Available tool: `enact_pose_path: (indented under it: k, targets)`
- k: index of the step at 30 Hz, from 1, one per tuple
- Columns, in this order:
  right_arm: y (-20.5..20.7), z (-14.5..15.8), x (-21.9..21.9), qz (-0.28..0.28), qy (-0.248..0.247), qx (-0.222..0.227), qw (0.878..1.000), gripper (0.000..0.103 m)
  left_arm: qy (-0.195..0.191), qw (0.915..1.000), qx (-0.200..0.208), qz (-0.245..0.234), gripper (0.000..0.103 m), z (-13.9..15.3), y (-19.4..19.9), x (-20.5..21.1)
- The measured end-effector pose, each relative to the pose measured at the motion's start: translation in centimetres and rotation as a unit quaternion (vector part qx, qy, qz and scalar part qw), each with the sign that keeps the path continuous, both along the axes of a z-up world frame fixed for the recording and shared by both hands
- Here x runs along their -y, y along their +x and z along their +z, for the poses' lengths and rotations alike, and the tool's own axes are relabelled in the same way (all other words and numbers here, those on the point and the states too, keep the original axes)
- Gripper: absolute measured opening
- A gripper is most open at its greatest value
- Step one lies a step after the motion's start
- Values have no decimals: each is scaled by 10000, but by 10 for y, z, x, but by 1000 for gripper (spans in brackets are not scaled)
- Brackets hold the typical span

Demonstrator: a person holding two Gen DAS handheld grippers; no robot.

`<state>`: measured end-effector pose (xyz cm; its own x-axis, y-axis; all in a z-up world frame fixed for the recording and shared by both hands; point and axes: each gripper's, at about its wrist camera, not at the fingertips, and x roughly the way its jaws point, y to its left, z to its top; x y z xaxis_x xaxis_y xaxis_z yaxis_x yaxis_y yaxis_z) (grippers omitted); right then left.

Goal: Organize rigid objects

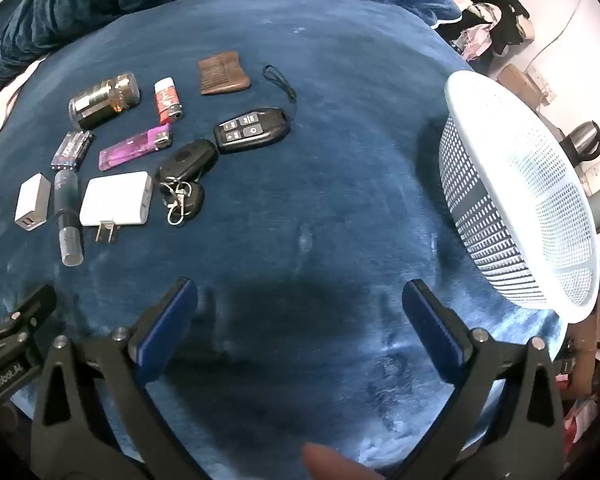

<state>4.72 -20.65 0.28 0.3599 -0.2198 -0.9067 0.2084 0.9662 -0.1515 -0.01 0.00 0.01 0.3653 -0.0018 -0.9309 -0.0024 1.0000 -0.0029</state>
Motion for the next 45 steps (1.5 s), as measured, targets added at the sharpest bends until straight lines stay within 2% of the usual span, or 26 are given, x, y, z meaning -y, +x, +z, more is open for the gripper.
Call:
enact_pose_path:
  k: [8, 45]
  targets:
    - [-1, 2, -2, -32, 52, 5, 10000, 103, 6, 9999, 9, -100, 103, -1, -1, 2]
    - [0, 6, -9, 71, 99, -9, 9999, 103, 6, 10000, -15, 16, 103, 0, 1, -1]
